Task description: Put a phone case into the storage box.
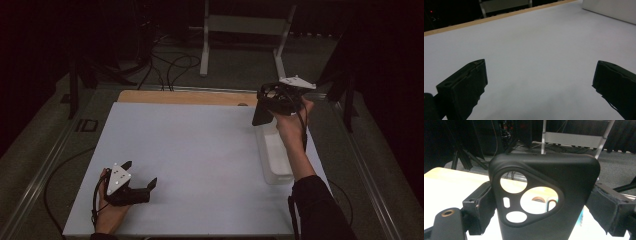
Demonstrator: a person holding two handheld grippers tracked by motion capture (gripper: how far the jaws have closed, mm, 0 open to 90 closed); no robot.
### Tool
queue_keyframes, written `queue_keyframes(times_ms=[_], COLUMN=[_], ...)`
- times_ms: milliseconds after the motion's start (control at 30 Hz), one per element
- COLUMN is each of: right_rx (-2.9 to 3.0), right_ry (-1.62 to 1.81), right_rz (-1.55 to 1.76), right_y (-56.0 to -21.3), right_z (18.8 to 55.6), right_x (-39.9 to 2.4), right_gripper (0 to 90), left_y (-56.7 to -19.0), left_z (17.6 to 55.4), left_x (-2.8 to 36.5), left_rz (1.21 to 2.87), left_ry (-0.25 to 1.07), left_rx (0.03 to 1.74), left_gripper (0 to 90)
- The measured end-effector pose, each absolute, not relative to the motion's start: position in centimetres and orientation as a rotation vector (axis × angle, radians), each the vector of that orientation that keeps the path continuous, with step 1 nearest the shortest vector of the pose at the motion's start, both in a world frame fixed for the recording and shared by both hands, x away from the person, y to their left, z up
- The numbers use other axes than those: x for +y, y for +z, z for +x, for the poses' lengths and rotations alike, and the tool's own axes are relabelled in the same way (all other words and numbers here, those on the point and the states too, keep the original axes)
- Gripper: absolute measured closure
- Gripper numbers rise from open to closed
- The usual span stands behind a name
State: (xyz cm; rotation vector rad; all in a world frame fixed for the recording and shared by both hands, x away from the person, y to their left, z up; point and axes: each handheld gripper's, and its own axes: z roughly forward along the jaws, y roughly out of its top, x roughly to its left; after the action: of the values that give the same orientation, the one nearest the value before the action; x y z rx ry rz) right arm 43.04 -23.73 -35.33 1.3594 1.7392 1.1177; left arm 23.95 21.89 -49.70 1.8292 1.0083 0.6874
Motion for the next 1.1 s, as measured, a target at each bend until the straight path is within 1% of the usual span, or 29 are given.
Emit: queue_keyframes(times_ms=[533, 1100], right_rx=[1.702, 1.681], right_ry=[1.097, 1.067], right_rz=[1.394, 1.433], right_y=[-35.3, -36.2], right_z=[43.1, 43.3], right_x=[-25.4, -26.8], right_gripper=[14.1, 14.1], left_y=[-49.7, -49.7], left_z=[23.9, 23.9], left_x=[21.9, 21.9], left_rz=[1.82, 1.821], left_ry=[0.688, 0.689], left_rx=[1.01, 1.008], left_gripper=[0.0, 0.0])
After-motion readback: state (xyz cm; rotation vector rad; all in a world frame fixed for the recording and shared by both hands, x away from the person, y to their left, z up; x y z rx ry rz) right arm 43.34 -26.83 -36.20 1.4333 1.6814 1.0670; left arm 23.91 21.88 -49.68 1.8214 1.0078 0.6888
